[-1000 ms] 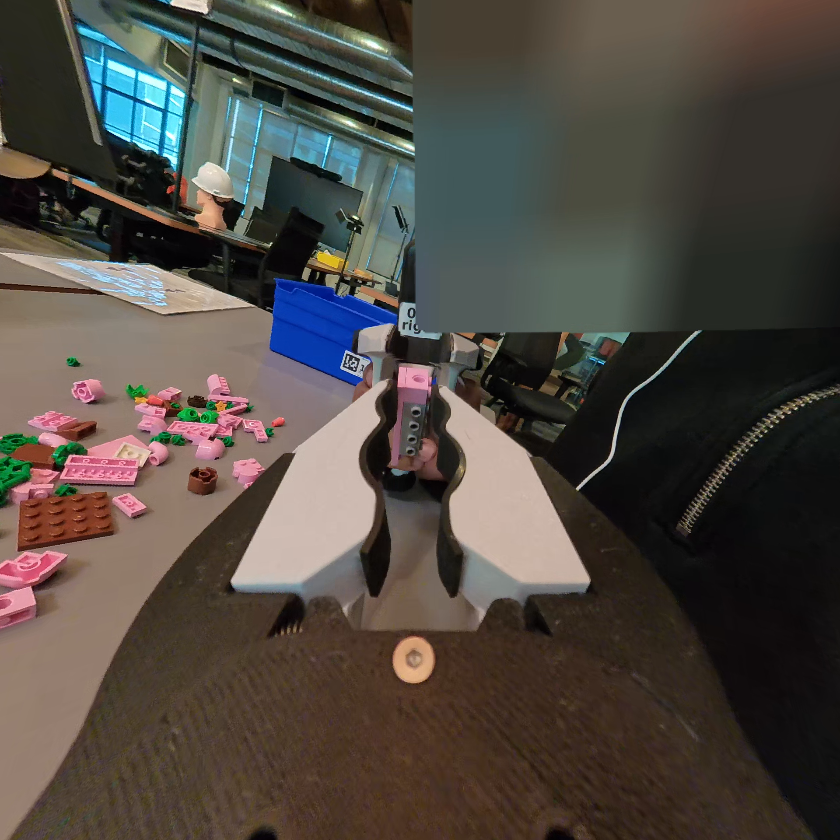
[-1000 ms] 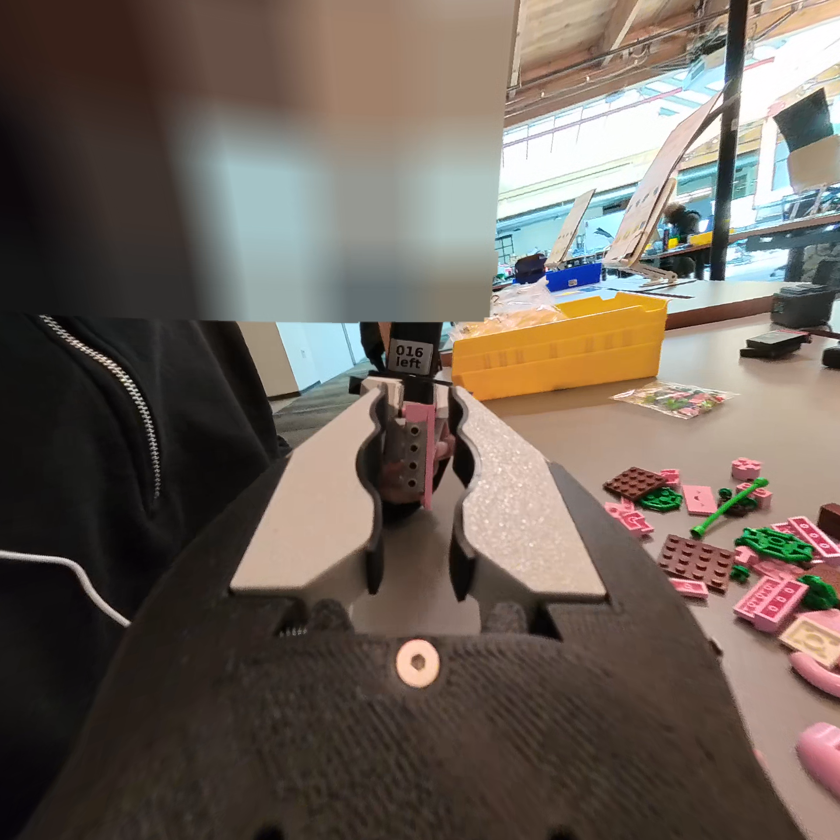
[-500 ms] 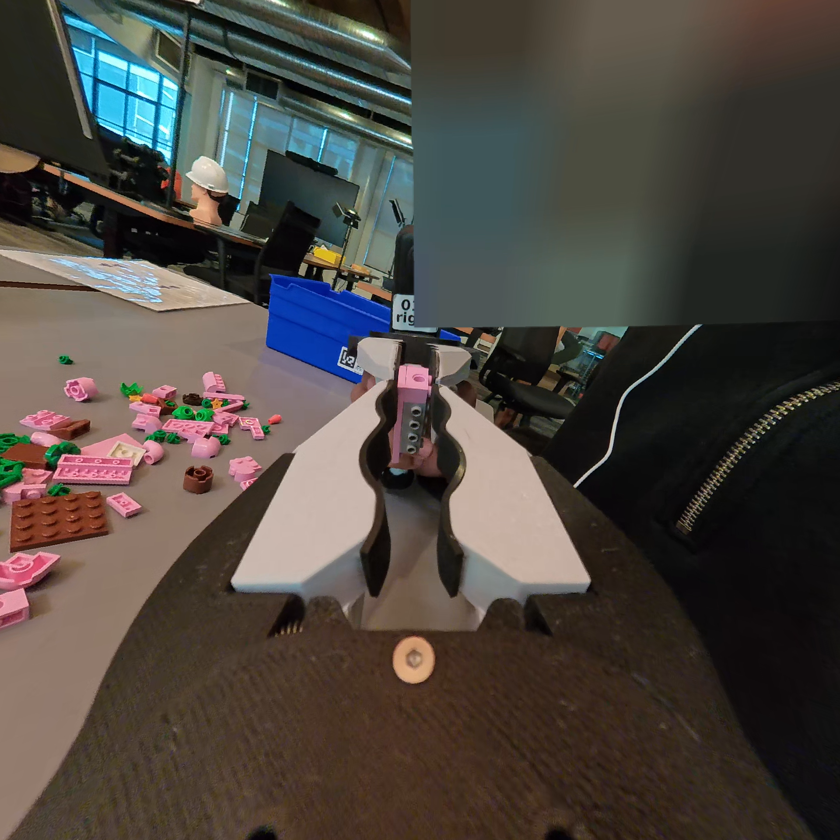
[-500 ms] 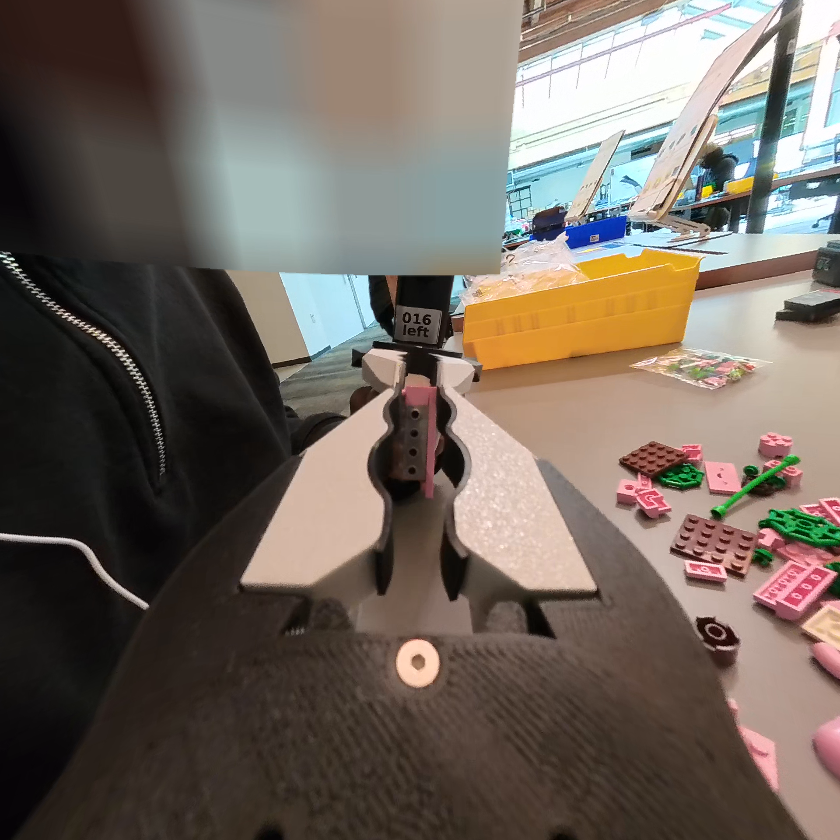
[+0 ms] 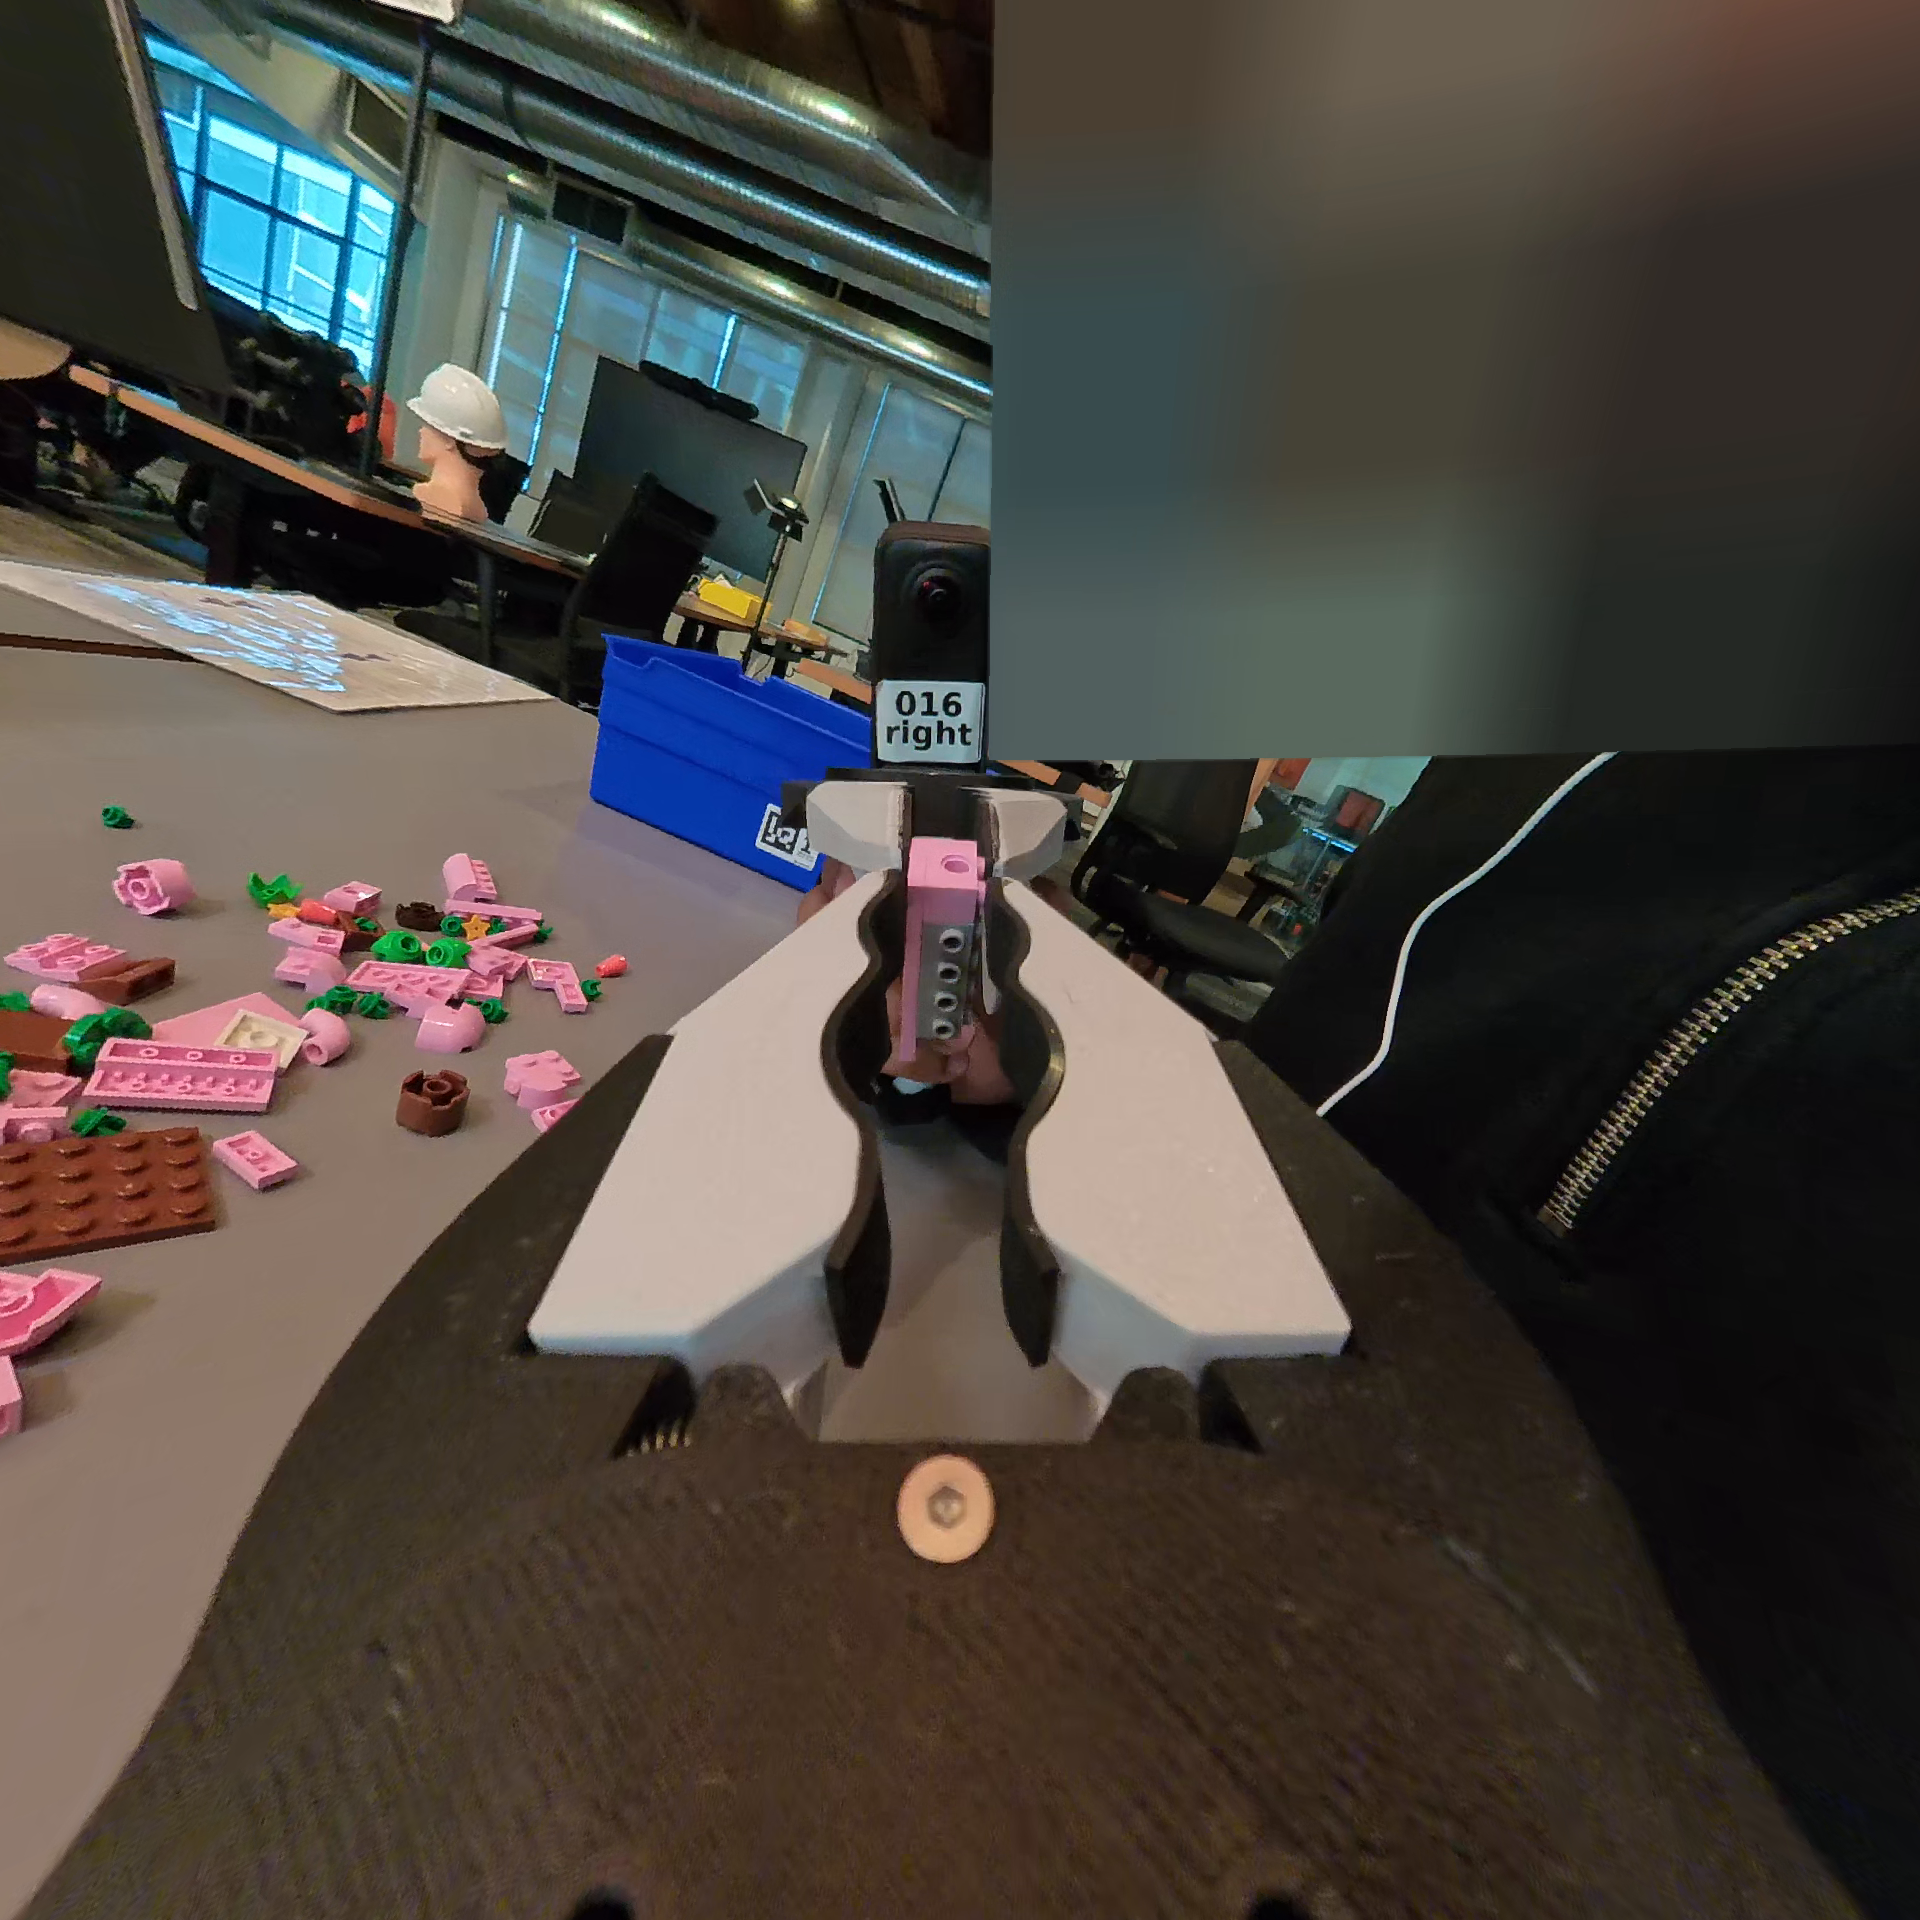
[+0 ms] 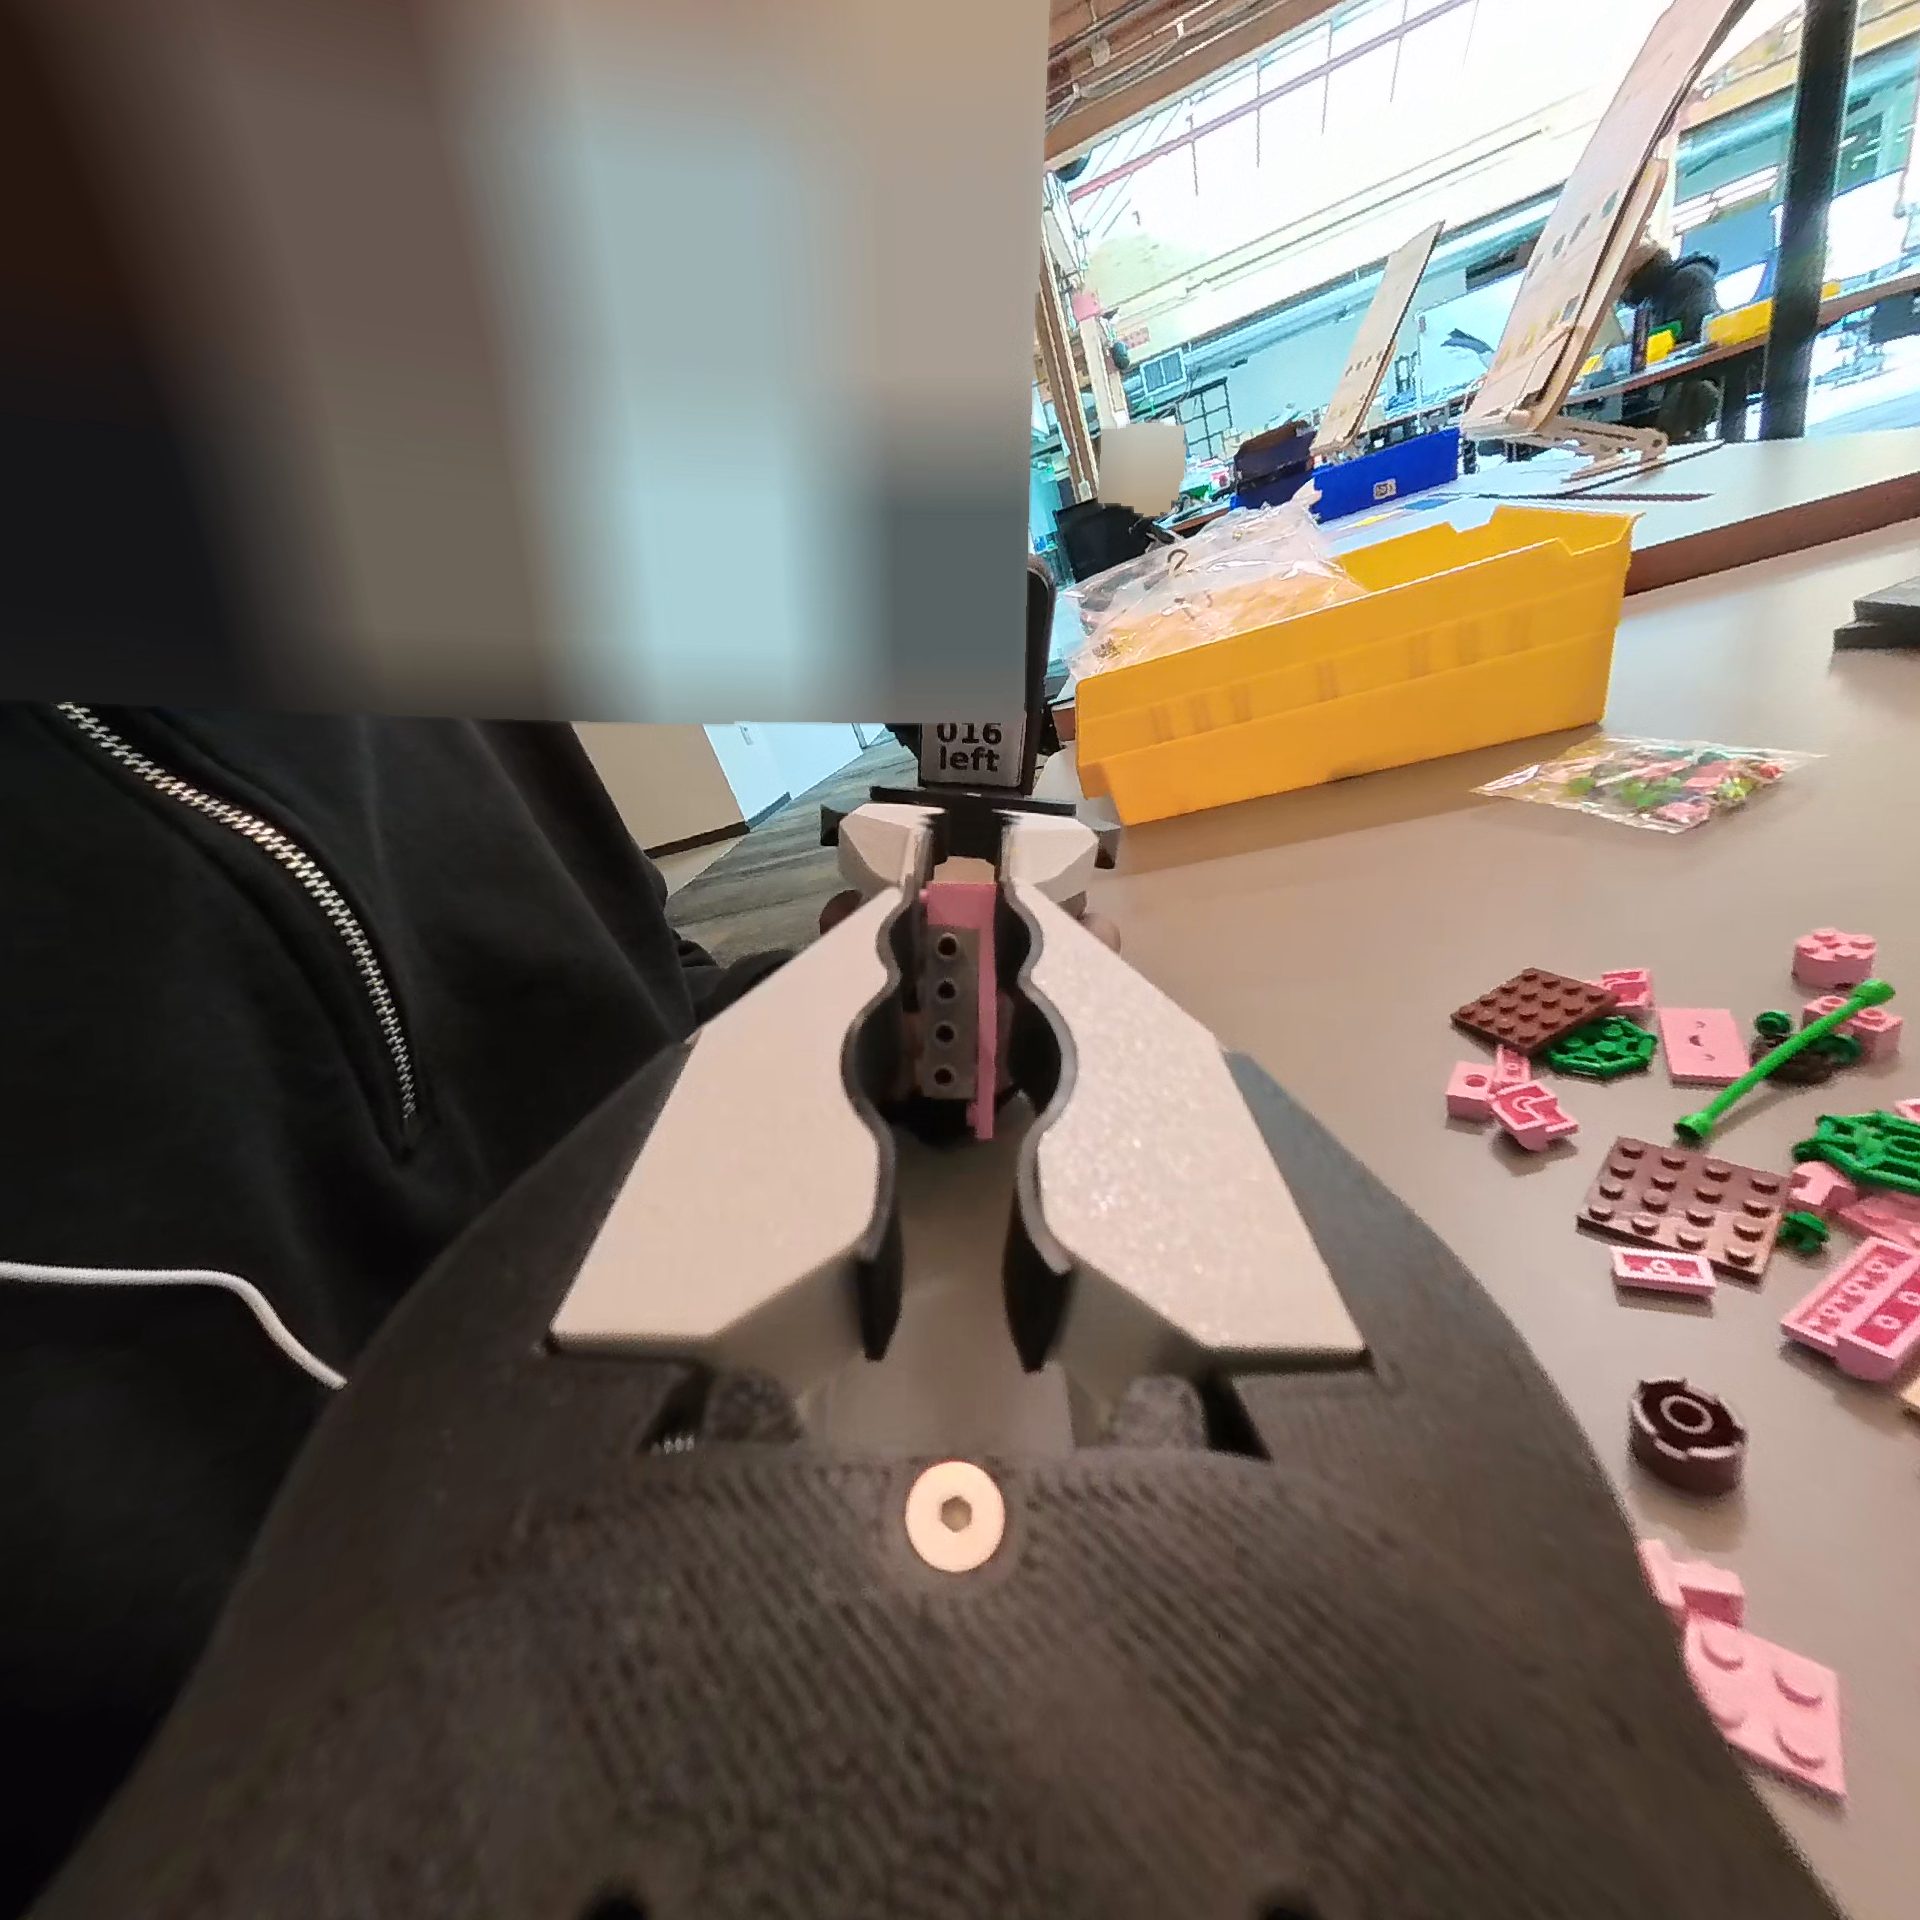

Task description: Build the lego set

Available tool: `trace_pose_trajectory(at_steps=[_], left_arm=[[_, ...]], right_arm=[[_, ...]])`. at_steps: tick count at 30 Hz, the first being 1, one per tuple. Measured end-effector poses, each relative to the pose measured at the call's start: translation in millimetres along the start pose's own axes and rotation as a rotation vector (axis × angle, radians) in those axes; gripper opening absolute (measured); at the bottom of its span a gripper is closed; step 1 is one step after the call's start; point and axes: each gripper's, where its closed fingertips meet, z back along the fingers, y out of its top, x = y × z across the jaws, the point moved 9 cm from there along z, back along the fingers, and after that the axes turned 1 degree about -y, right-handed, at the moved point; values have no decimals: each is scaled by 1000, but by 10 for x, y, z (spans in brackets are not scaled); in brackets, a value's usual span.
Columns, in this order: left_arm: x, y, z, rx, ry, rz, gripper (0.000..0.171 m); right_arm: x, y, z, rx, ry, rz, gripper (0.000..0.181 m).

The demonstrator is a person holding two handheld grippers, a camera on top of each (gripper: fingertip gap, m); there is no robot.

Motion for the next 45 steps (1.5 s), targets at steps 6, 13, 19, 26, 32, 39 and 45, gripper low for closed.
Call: trace_pose_trajectory(at_steps=[6,13,19,26,32,39,45], left_arm=[[-19,-37,-44,-25,-18,33,30],[-24,-74,-77,-61,-58,68,19],[-43,-71,-64,-53,-62,90,15],[-56,-26,-2,-21,15,46,13],[-245,-18,82,77,37,232,13],[-368,-27,128,153,56,361,13],[-343,-41,110,134,74,332,13]], right_arm=[[5,3,-11,48,26,-27,13],[69,-39,-37,75,88,-163,12],[63,-51,-72,54,55,-120,12],[101,-51,-53,90,57,-161,23],[20,-25,-78,30,-225,282,64],[-160,-140,-337,-52,-697,910,42],[-127,-192,-421,-96,-688,846,28]])
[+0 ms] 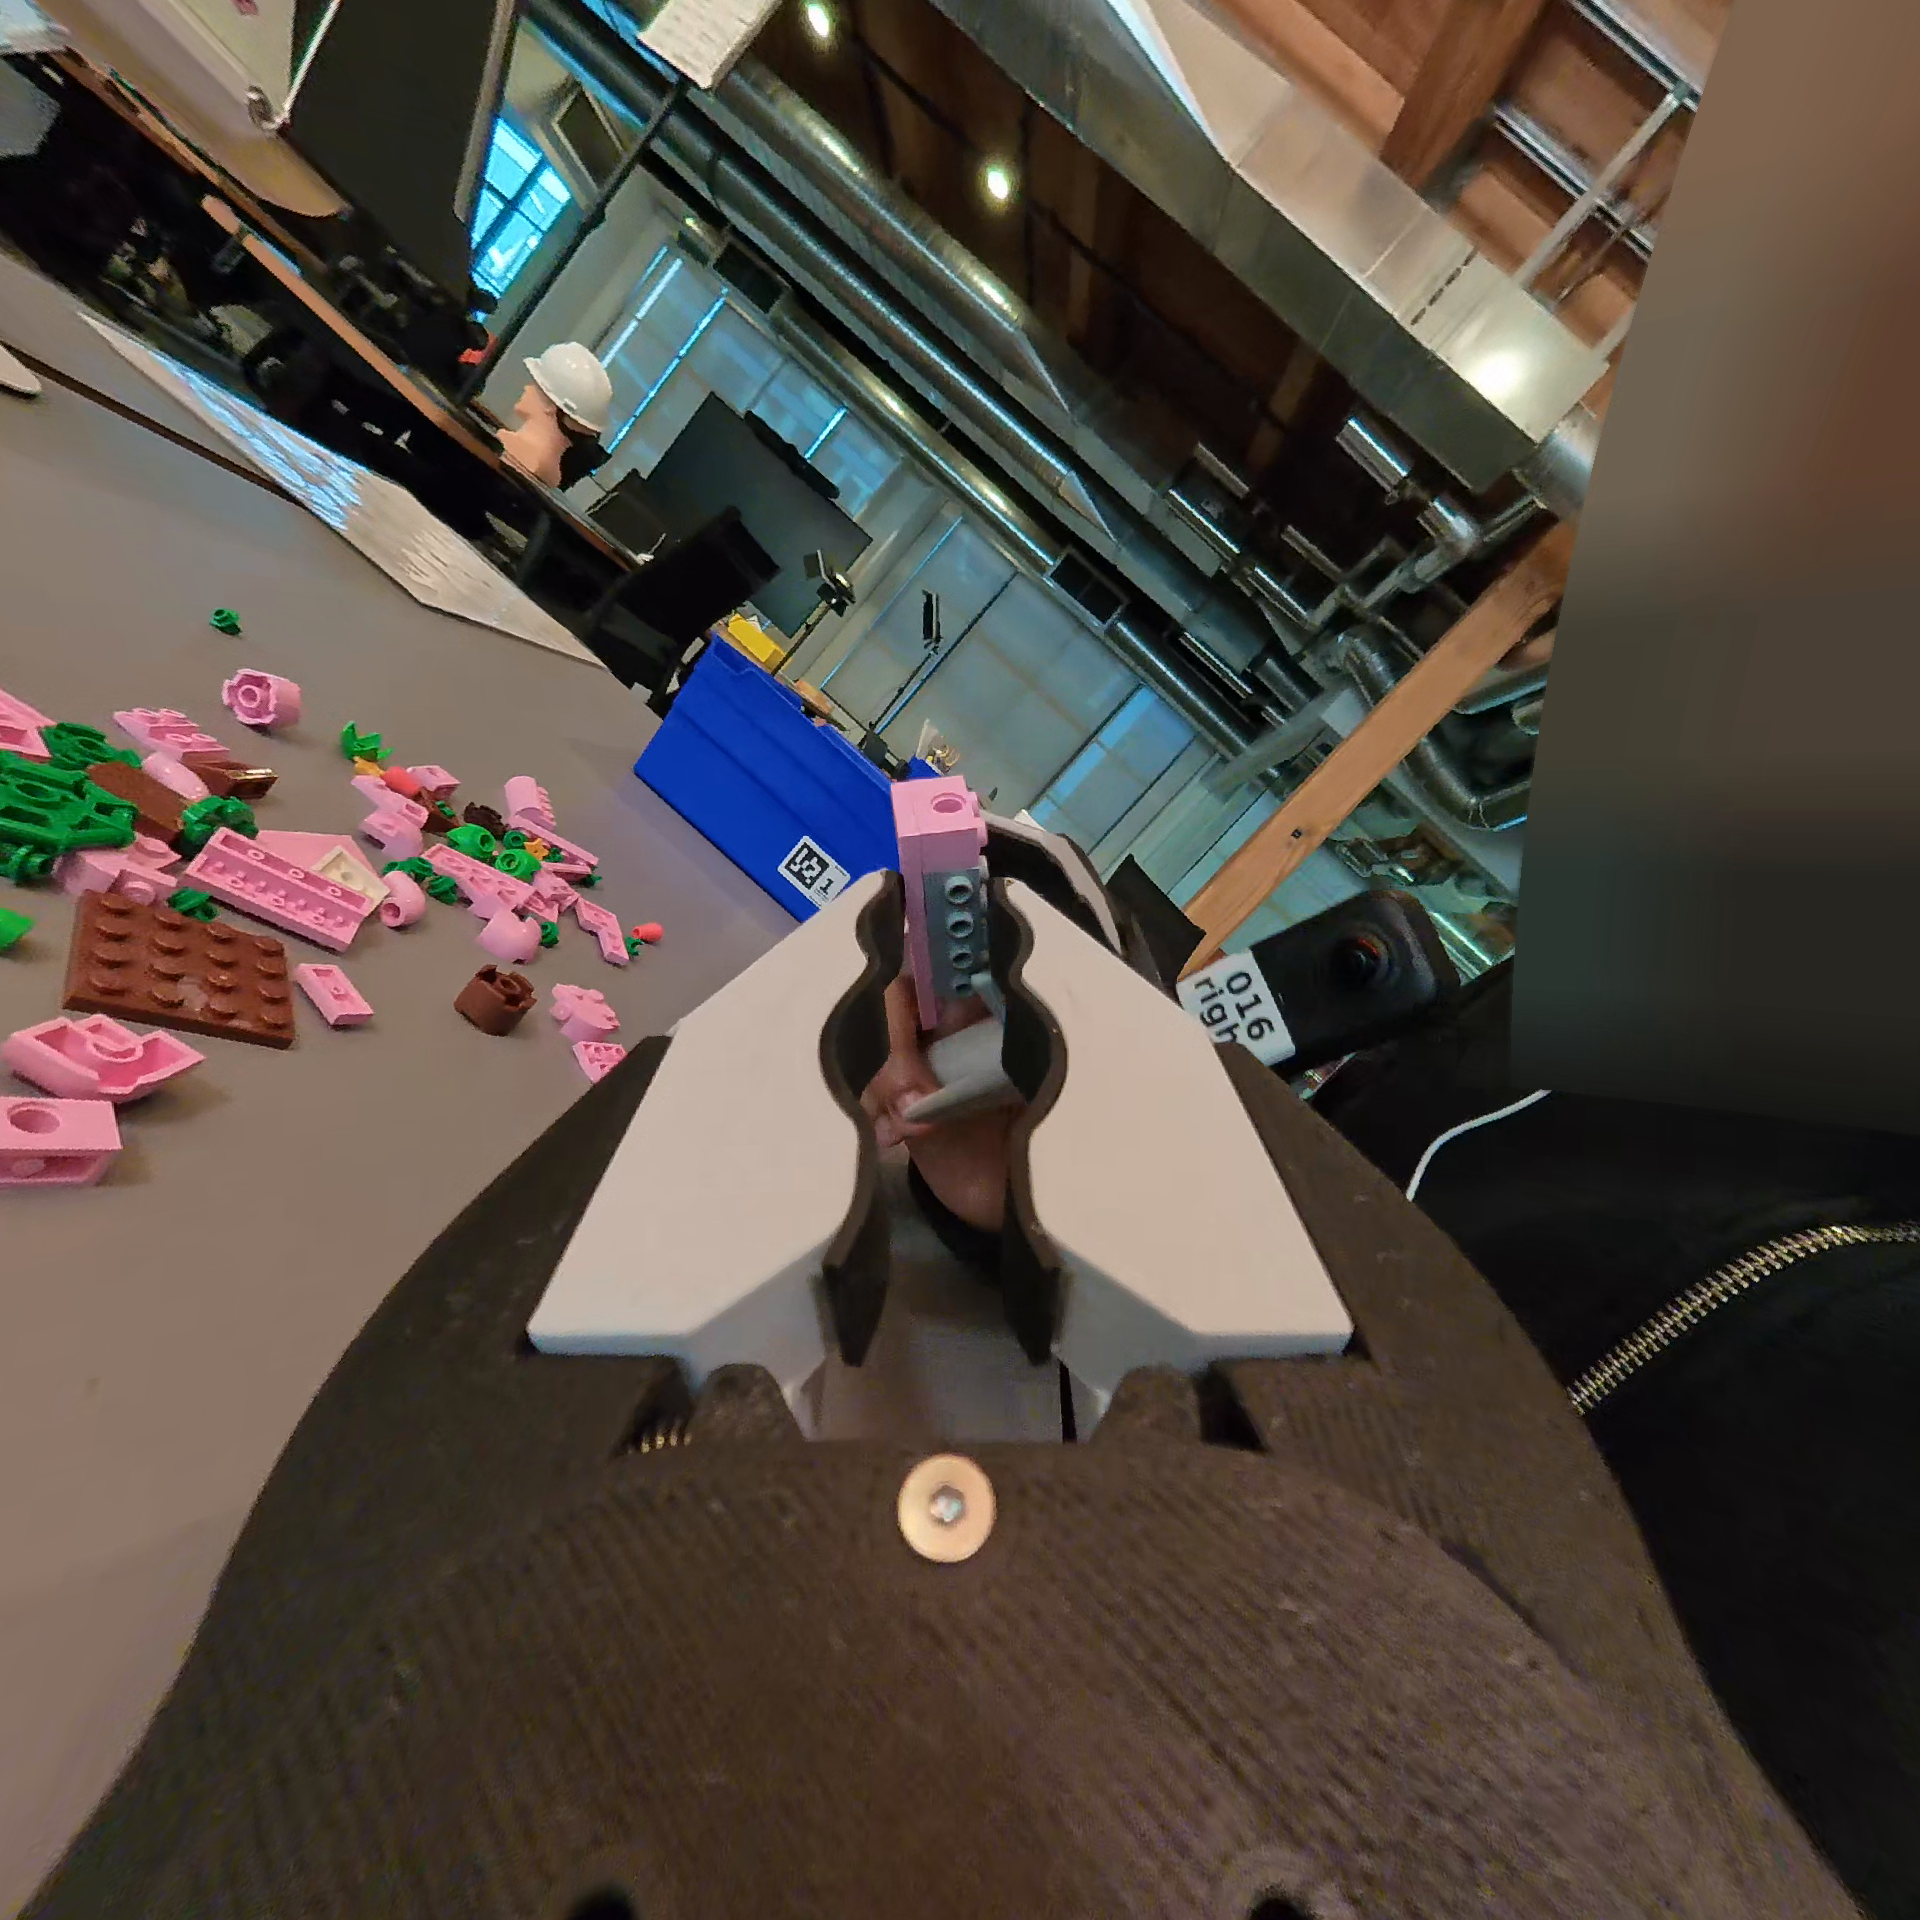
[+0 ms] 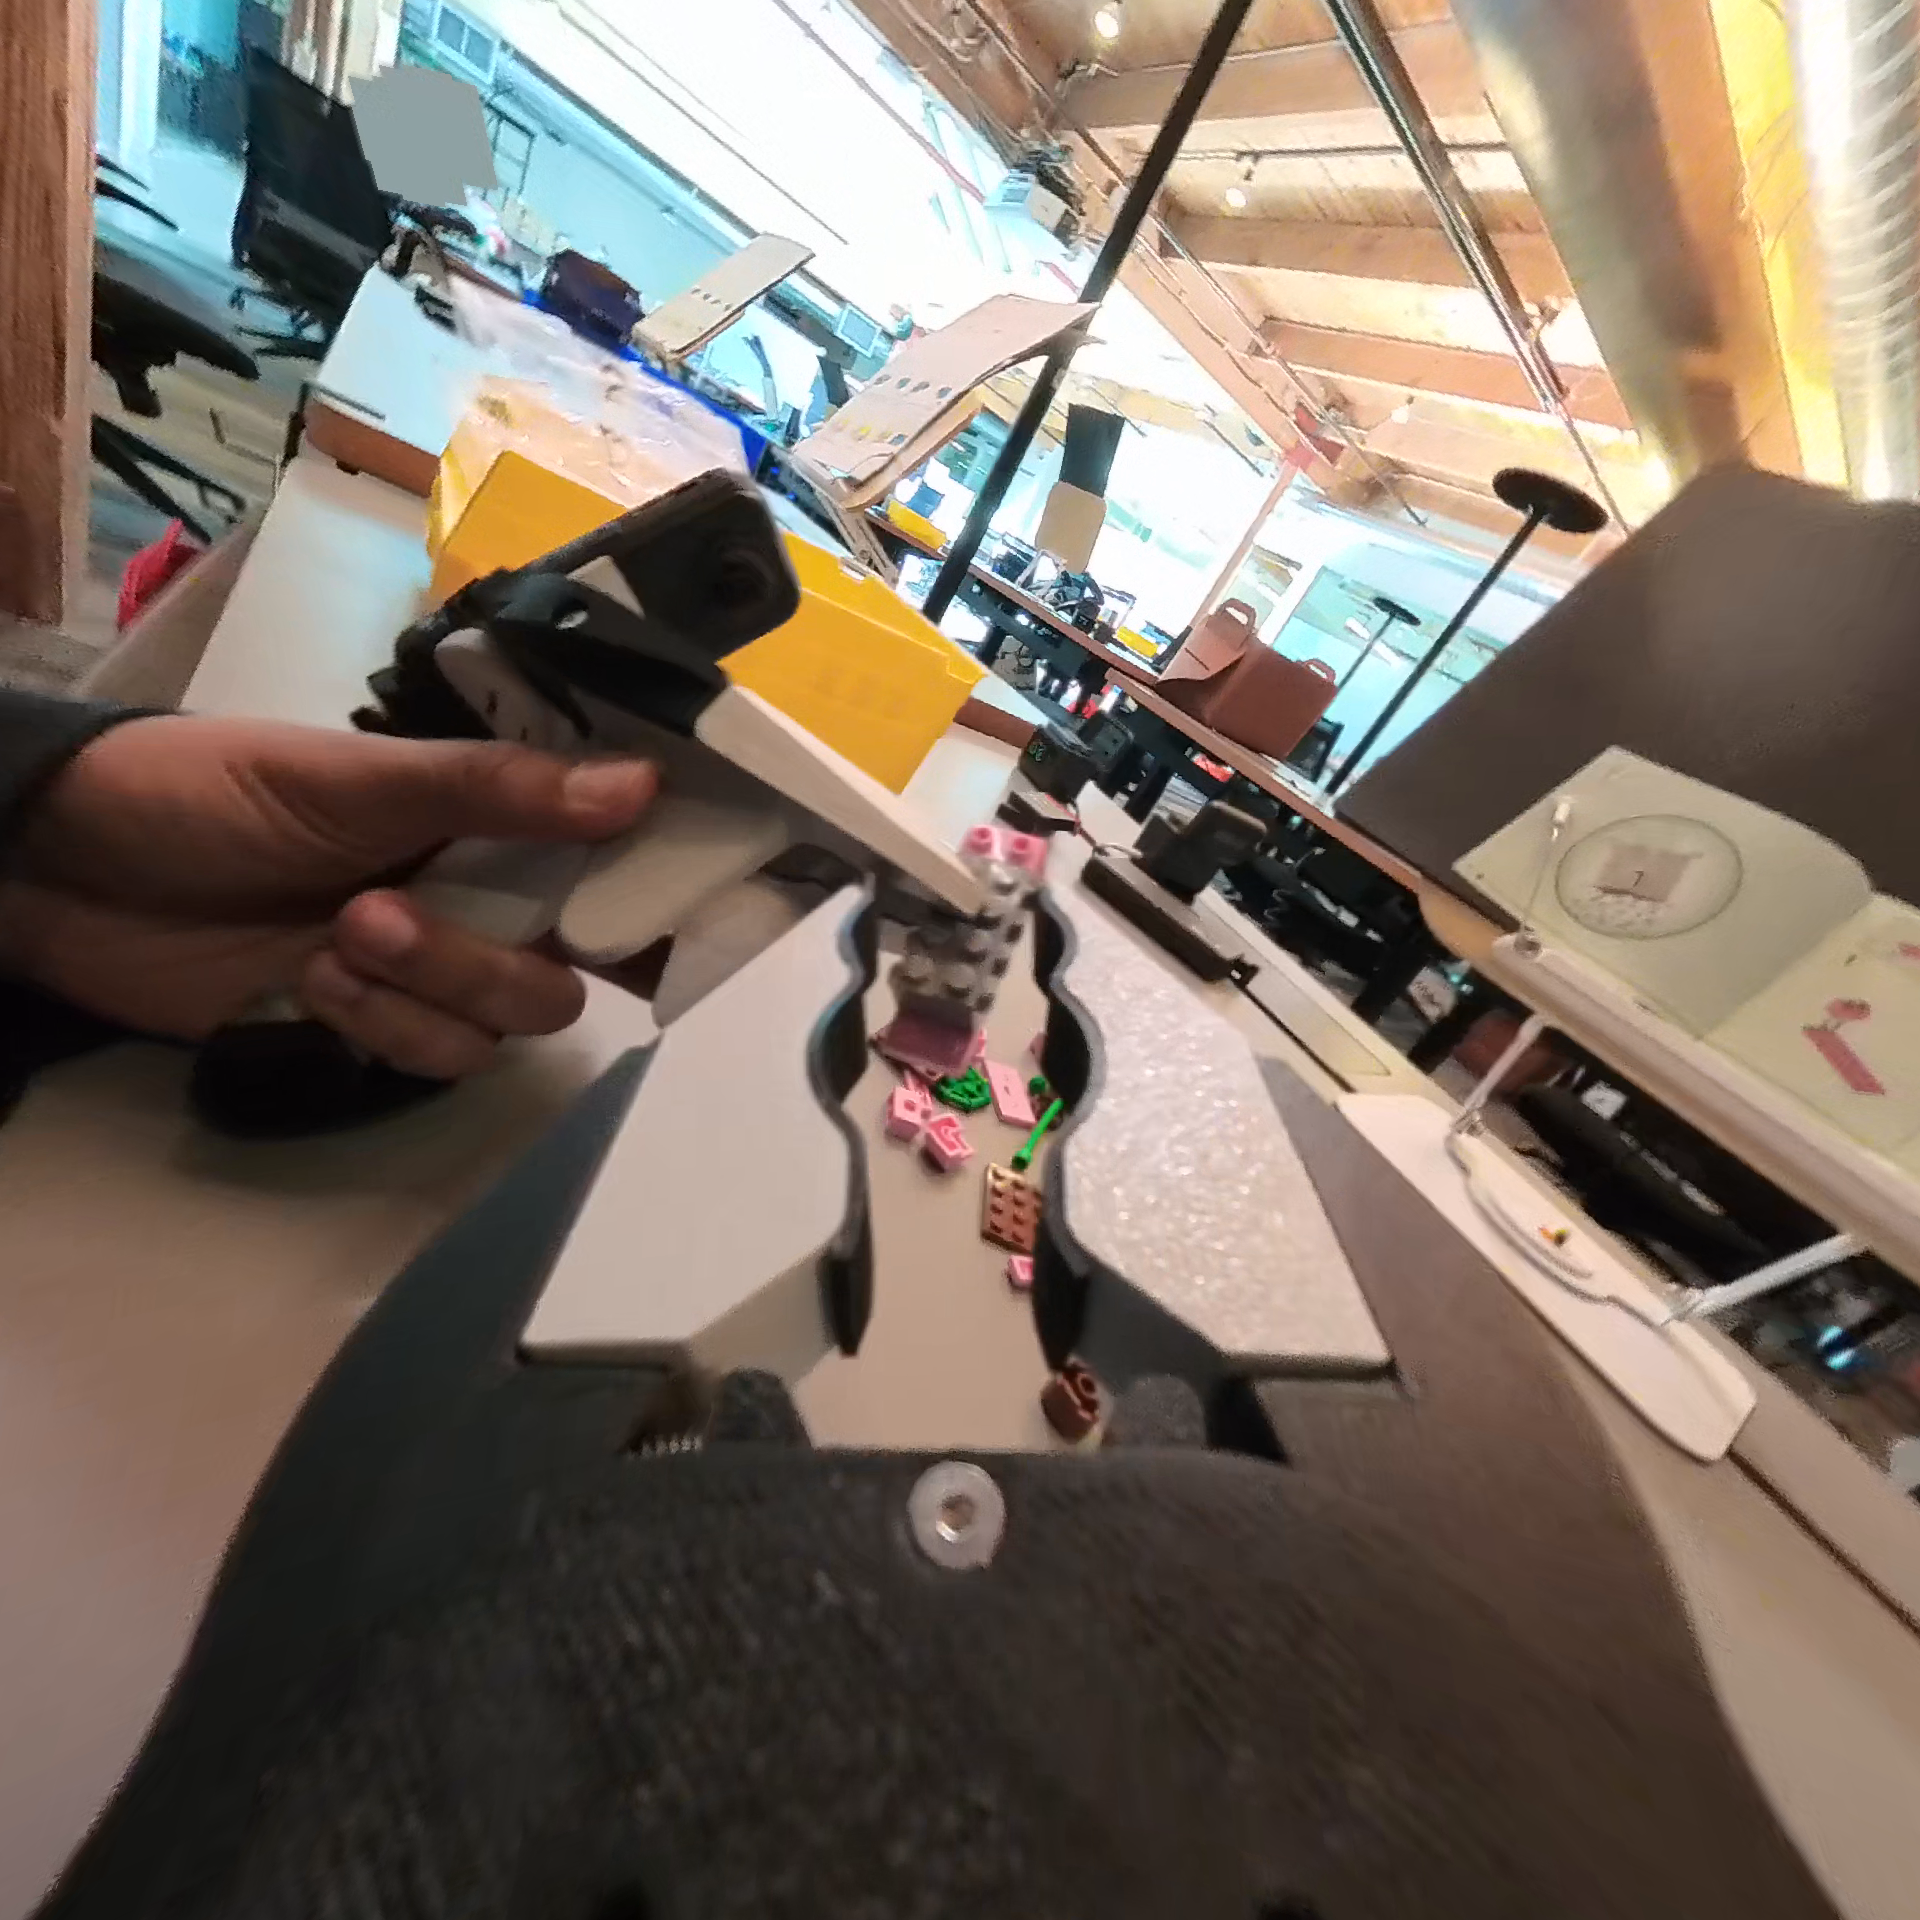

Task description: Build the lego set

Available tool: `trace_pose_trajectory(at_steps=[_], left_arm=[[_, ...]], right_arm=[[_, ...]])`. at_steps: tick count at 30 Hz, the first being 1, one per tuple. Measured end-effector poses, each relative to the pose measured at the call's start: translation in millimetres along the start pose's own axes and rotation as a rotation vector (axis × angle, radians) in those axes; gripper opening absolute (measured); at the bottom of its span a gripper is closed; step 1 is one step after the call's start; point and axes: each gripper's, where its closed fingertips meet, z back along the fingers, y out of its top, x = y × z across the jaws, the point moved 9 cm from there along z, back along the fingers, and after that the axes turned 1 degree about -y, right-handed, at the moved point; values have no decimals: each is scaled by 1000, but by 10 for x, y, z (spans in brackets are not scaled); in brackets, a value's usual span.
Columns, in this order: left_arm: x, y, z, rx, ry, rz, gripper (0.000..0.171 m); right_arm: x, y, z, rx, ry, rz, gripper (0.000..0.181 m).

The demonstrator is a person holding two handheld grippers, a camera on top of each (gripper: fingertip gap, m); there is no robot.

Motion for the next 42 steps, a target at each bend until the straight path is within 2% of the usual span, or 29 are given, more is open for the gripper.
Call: trace_pose_trajectory(at_steps=[7,11,13,16,21,27,31,34,36,39,42], left_arm=[[12,-25,-26,-31,18,-28,14],[13,-25,-29,-34,11,-24,15],[19,-5,-2,-8,-9,-17,27],[21,47,63,50,6,-33,36],[71,91,124,75,106,-162,40],[121,22,24,-29,131,-241,40],[118,-17,-60,-114,137,-255,41],[97,-19,-162,-259,178,-204,42],[130,41,-230,-289,167,-218,43],[82,148,-314,-335,212,-321,43],[-55,223,-381,-466,262,-413,44]], right_arm=[[163,-18,57,-57,157,-312,16],[174,-11,74,-88,168,-329,15],[185,-28,74,-106,165,-317,15],[229,-89,92,-130,194,-350,15],[265,-349,117,-344,381,-468,17],[378,-558,171,-518,522,-587,17],[333,-706,215,-678,669,-543,19],[355,-713,246,-672,683,-534,18],[385,-699,293,-643,690,-522,24],[557,-646,386,-520,652,-533,14],[857,-580,464,-368,555,-589,6]])
